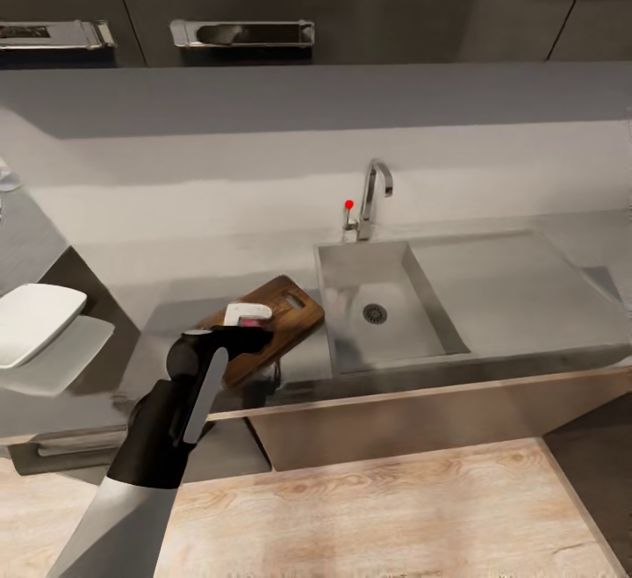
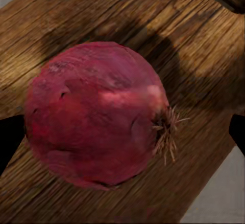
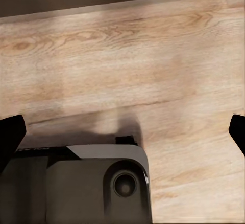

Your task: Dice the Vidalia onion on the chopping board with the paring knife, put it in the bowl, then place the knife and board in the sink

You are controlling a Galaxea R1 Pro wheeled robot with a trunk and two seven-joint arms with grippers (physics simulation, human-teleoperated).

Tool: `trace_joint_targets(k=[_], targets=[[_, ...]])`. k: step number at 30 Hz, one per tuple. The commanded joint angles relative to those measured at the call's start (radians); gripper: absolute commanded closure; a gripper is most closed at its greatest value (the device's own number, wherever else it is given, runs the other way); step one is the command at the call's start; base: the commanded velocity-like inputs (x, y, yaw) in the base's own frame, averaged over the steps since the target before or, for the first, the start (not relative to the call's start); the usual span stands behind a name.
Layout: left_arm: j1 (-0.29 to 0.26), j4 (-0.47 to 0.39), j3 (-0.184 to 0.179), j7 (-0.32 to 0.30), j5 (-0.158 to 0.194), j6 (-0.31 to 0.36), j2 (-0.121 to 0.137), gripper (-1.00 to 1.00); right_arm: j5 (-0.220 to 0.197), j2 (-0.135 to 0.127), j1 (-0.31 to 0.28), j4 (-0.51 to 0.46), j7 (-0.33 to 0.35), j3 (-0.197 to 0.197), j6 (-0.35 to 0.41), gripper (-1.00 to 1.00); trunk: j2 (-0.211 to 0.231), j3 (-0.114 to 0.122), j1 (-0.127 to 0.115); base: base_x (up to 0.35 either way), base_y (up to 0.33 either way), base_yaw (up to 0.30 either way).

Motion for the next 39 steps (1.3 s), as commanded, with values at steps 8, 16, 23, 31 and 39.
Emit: trace_joint_targets(k=[8,16,23,31,39], targets=[[-0.001,-0.001,-0.001,0.010,0.010,0.004,0.000,-1.00,0.000,0.000,0.000,0.000,-0.004,0.001,-0.002,-1.00,-0.002,-0.002,0.000,-0.320,0.000,0.000],[-0.001,-0.001,-0.001,0.010,0.010,0.004,0.000,-1.00,0.000,0.000,-0.001,0.000,-0.004,0.001,-0.002,-1.00,-0.002,-0.002,0.000,-0.331,0.000,0.000],[-0.001,0.000,-0.001,0.010,0.010,0.004,0.000,-1.00,0.000,0.001,0.000,0.000,-0.004,0.001,-0.002,-1.00,-0.002,-0.002,0.000,-0.332,0.000,0.000],[-0.001,0.003,-0.001,0.010,0.010,0.004,0.000,-1.00,0.000,0.001,-0.001,0.000,-0.004,0.001,-0.002,-1.00,-0.002,-0.002,0.000,-0.332,0.000,0.000],[0.057,0.000,-0.001,0.008,0.010,0.000,0.002,-1.00,0.000,0.000,0.000,0.000,-0.004,0.001,-0.003,-1.00,-0.002,-0.002,0.000,-0.174,0.000,0.000]])
